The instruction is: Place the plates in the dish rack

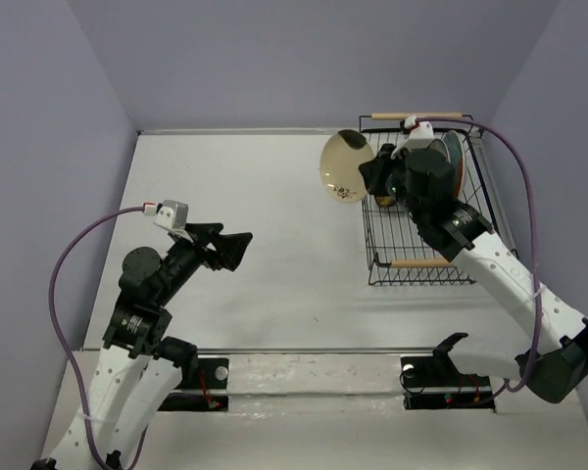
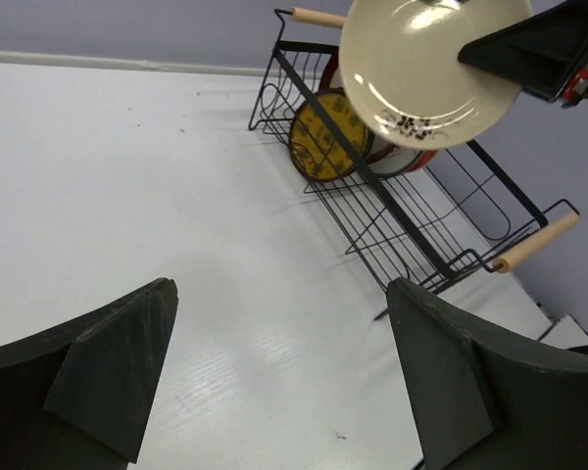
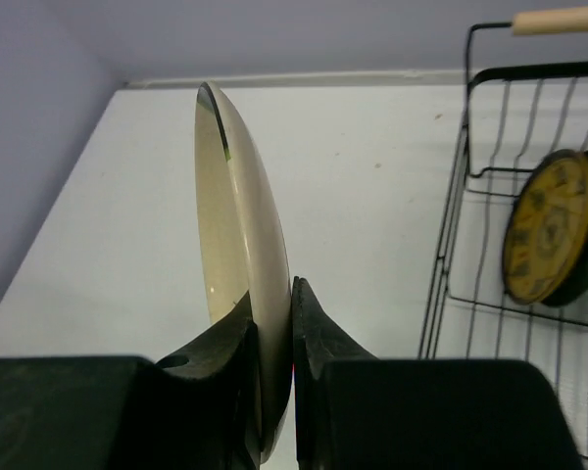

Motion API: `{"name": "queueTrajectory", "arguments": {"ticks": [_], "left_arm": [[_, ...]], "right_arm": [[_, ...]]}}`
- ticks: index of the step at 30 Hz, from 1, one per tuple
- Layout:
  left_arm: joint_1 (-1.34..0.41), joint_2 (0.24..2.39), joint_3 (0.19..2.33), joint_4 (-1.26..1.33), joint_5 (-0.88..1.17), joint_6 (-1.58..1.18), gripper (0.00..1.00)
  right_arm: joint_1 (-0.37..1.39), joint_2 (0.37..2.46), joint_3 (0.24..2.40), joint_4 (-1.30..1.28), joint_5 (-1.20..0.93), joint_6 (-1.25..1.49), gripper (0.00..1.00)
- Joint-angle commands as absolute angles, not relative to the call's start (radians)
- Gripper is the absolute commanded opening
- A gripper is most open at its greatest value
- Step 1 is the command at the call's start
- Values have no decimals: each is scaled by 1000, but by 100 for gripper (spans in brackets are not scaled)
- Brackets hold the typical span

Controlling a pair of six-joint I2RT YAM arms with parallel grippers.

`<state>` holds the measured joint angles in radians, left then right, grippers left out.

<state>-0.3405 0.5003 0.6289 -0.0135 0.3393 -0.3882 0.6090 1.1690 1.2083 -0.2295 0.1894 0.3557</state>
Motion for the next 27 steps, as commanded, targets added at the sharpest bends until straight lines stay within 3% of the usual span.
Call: {"name": "queueTrajectory", "arguments": {"ticks": [1, 9, 27], "left_arm": [[-344, 465, 627, -95, 227, -290, 99], [-344, 446, 615, -95, 255, -290, 99], [-356, 414, 606, -94, 264, -299, 99]], "right_arm": [[529, 1252, 1325, -321, 492, 284, 7], [431, 1498, 1446, -345, 661, 195, 7], [388, 1830, 1595, -344, 652, 83, 7]]}}
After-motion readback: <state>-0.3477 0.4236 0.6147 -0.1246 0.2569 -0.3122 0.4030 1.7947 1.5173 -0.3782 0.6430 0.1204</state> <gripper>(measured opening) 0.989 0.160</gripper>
